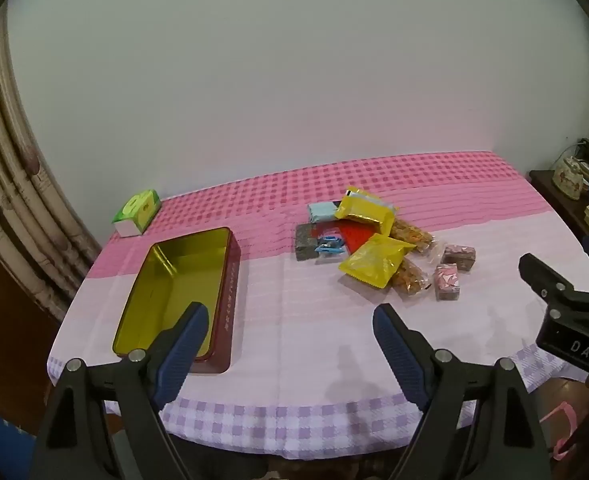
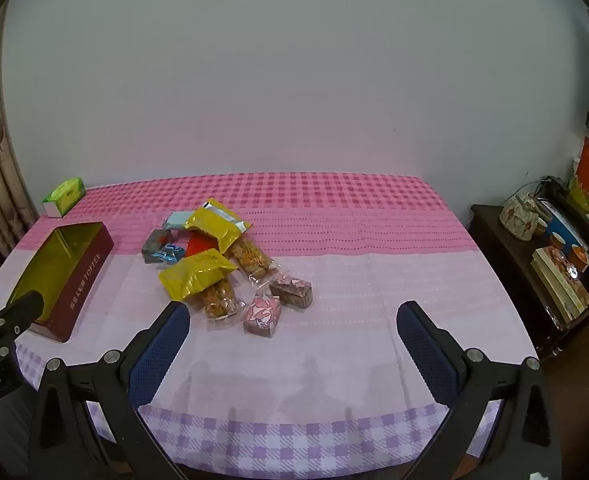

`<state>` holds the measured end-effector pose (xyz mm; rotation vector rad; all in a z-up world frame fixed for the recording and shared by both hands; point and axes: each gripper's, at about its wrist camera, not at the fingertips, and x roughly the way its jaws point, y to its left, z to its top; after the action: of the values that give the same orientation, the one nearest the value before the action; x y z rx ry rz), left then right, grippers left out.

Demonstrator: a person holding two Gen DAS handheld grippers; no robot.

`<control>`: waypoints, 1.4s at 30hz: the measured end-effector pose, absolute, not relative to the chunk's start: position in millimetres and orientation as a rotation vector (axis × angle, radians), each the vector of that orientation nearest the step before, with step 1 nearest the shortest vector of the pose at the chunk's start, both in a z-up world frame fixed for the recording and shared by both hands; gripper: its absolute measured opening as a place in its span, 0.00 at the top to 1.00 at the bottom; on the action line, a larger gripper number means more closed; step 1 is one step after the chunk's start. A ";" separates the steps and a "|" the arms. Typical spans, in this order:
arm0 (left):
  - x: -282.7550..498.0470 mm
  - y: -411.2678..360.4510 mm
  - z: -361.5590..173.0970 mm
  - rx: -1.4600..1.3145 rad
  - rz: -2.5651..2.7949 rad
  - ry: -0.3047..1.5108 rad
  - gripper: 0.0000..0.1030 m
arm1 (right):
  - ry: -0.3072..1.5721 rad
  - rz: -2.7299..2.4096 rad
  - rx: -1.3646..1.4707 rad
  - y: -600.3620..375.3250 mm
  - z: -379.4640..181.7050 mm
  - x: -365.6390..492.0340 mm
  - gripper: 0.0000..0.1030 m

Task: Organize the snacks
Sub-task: 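Move the left tool toward the yellow foil snack packet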

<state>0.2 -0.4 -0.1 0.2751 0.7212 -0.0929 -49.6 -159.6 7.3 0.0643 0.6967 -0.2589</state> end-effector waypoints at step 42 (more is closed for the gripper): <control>67.6 -11.2 -48.2 0.177 -0.254 0.752 0.16 | 0.714 -0.307 0.083 -182.7 0.5 -44.6 0.00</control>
<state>67.6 -11.2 -48.2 0.1769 0.7523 -0.2542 -44.6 -182.7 0.5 0.0827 0.7140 -0.3072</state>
